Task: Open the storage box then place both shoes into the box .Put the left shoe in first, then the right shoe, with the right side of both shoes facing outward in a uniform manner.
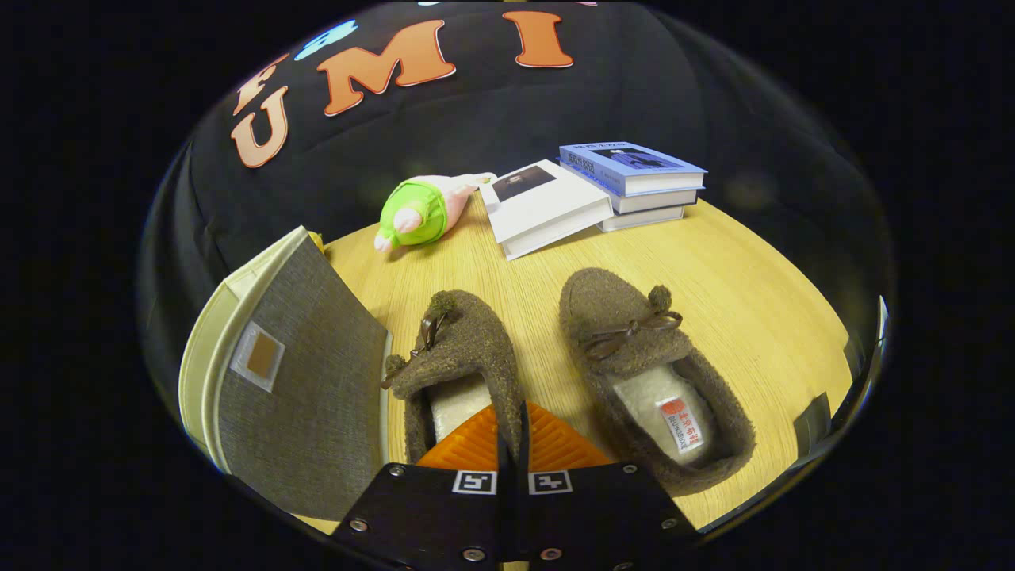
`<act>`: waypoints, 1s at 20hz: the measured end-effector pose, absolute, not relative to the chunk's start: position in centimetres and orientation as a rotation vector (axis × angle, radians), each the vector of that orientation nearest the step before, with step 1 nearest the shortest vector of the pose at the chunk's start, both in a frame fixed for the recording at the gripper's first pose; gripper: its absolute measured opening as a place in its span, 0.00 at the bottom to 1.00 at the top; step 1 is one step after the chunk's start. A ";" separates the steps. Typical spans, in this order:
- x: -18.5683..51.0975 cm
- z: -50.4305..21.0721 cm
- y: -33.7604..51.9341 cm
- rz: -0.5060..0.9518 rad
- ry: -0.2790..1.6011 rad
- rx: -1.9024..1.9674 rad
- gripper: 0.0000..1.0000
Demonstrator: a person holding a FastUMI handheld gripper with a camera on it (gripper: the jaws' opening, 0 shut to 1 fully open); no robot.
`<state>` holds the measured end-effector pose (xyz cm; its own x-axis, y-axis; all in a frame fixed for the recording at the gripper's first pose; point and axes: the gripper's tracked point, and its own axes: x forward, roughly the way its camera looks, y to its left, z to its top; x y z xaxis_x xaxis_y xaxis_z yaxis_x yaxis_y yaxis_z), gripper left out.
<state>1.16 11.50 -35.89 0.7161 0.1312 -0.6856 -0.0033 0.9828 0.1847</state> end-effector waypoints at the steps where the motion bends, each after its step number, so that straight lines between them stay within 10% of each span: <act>1: 1.5 -34.8 11.7 0.074 0.756 0.192 0.00; 20: 2.9 -18.5 23.3 0.195 0.653 0.401 0.00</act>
<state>2.89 23.28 -18.51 0.7798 0.2990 -0.5500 -0.0509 0.9059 0.4204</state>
